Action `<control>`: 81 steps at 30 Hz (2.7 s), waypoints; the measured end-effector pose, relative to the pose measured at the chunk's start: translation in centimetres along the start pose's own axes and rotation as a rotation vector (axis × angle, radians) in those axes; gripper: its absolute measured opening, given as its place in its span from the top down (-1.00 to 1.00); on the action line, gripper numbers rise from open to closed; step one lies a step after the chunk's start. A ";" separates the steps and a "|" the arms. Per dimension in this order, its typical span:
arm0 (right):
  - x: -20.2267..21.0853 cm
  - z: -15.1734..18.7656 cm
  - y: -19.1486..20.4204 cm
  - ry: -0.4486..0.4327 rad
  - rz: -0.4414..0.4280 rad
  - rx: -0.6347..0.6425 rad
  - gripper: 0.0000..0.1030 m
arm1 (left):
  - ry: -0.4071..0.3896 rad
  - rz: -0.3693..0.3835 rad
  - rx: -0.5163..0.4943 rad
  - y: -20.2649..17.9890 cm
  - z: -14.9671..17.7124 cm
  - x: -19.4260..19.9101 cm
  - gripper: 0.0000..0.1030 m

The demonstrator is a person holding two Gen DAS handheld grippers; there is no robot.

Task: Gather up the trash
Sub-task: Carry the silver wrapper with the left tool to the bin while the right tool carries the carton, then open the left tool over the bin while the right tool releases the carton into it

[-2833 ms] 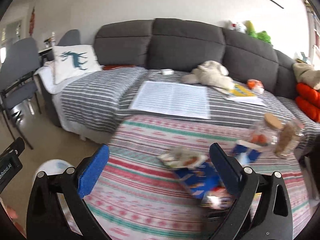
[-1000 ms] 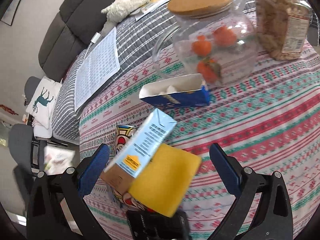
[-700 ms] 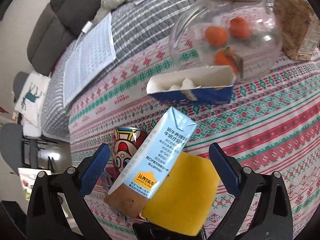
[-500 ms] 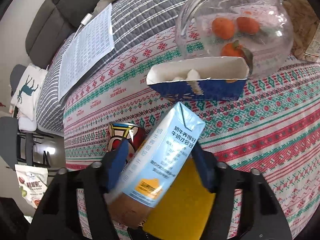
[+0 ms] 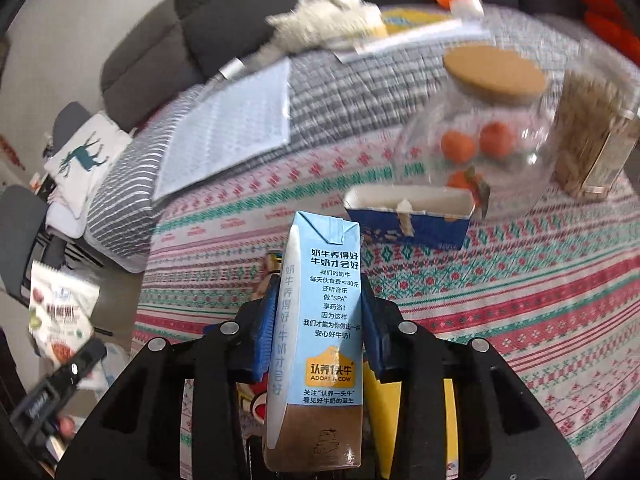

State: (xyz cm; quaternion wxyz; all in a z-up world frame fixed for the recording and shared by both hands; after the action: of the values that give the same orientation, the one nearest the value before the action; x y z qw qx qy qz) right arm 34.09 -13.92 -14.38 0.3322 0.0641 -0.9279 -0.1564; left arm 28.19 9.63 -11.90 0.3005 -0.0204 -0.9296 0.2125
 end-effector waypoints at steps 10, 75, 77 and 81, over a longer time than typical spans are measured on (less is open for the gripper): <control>7.2 -1.7 3.5 -0.273 -0.003 0.168 0.32 | -0.138 -0.023 -0.132 -1.7 -0.9 3.0 0.73; 2.7 16.8 40.1 -0.157 -0.439 0.494 0.28 | -0.409 -0.570 0.420 33.2 -6.1 24.2 -0.57; 2.3 17.5 41.1 -0.147 -0.435 0.494 -0.02 | -0.447 -0.595 0.423 33.7 -6.5 25.6 -0.61; 2.3 17.8 42.0 -0.149 -0.418 0.493 -0.45 | -0.474 -0.614 0.421 33.9 -7.0 26.2 -0.63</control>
State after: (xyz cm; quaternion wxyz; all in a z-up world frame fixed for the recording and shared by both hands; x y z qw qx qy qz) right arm 20.35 29.57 -12.03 0.1986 0.3197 -0.9265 0.0037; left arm 7.67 47.50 -6.17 0.1256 0.3677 -0.8724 0.2967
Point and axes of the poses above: each gripper's, at about its wrist camera, not at the fingertips, and x roughly against the way its jaws point, y to its left, z to its underside, the point moved 8 cm from there along -x, roughly the way its jaws point, and after that the axes turned 14 degrees about -y, right-handed, at the moved point
